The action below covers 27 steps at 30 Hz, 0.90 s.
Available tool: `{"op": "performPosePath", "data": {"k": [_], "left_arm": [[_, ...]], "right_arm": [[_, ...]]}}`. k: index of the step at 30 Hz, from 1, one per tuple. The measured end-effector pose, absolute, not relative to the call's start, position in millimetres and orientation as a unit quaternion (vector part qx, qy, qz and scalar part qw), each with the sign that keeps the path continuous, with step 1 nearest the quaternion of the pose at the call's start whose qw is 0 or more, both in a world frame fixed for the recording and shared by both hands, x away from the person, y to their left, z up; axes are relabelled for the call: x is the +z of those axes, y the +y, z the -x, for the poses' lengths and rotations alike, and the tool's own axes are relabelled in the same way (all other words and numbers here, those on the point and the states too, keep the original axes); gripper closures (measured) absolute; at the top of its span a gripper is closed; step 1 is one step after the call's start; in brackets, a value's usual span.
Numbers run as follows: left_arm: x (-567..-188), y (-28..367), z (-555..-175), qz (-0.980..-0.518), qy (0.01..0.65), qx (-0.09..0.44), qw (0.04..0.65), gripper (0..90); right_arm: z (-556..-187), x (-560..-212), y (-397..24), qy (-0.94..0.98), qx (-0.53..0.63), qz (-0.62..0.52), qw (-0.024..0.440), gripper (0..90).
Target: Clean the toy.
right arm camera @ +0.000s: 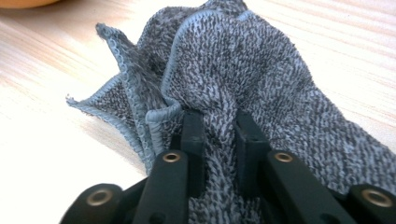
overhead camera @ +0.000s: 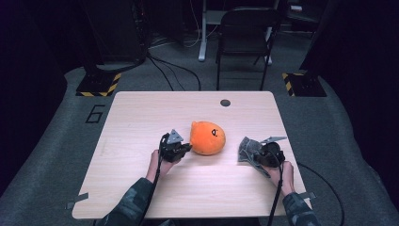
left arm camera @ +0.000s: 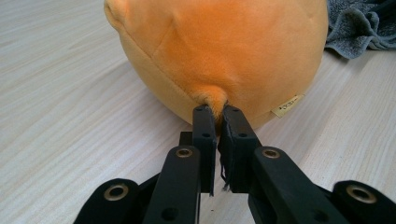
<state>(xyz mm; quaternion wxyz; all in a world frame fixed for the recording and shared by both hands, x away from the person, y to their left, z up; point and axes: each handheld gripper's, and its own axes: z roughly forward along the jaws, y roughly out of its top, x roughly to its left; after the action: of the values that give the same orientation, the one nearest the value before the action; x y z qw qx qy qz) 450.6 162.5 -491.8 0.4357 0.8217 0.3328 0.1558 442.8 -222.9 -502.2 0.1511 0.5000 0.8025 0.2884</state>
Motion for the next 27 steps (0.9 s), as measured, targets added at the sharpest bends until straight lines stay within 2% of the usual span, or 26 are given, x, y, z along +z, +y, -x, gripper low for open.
{"op": "performPosePath", "data": {"k": [10,21,27], "left_arm": [[-491,162,-450,-0.822,0.327,0.157,0.439,84.7],[-491,162,-451,-0.817,0.327,0.157,0.448,84.8],[-490,161,-450,-0.816,0.328,0.156,0.449,84.8]], "right_arm": [[-441,-462,-211,0.795,0.343,-0.469,0.175,79.4],[-446,-409,-175,0.788,0.41,-0.425,0.176,79.4],[-454,-393,-145,0.795,0.427,-0.396,0.17,79.3]]}}
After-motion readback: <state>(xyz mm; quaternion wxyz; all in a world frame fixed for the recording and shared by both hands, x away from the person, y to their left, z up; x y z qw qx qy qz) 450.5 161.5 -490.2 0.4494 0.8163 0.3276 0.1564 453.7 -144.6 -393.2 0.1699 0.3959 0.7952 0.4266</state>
